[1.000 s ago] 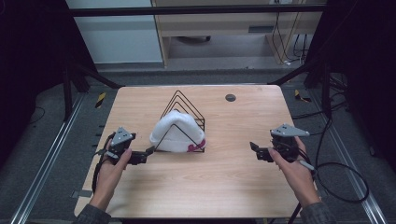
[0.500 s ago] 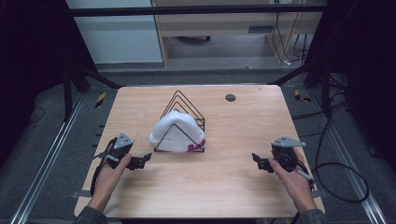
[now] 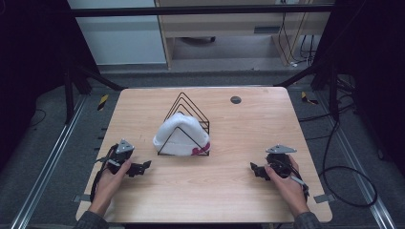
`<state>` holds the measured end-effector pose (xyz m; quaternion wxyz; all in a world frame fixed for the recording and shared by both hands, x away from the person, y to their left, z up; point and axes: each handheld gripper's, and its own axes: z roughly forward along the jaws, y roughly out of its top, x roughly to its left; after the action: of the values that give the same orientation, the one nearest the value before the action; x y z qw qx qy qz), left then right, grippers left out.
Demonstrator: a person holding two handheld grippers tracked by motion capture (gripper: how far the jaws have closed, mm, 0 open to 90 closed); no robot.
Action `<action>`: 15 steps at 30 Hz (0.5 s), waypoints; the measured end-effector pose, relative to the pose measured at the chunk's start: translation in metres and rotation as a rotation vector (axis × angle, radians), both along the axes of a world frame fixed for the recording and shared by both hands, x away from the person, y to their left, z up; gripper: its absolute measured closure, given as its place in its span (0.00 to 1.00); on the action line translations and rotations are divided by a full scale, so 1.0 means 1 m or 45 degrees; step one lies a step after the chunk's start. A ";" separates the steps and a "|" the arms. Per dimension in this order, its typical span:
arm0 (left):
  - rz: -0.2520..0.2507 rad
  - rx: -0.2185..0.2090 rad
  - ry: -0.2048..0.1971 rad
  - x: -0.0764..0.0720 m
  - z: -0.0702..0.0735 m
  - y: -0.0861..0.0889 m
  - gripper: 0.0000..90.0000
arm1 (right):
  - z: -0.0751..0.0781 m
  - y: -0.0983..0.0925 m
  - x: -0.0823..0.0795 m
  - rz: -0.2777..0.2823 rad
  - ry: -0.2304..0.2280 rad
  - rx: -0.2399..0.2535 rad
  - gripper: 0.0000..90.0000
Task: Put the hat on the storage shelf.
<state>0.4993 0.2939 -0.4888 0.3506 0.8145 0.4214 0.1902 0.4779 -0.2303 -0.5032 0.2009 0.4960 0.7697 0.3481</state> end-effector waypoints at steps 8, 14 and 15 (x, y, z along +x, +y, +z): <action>0.007 0.005 0.050 0.003 -0.008 0.002 0.05 | -0.006 0.005 0.009 -0.067 0.000 0.013 0.13; 0.017 0.012 0.079 0.005 -0.014 0.001 0.04 | -0.008 0.011 0.012 -0.132 -0.021 0.033 0.10; 0.019 0.011 0.075 0.005 -0.014 0.001 0.04 | -0.008 0.012 0.013 -0.137 -0.020 0.027 0.10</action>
<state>0.5045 0.2946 -0.5031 0.3329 0.8181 0.4367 0.1705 0.4909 -0.2179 -0.5113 0.2203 0.5361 0.7366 0.3487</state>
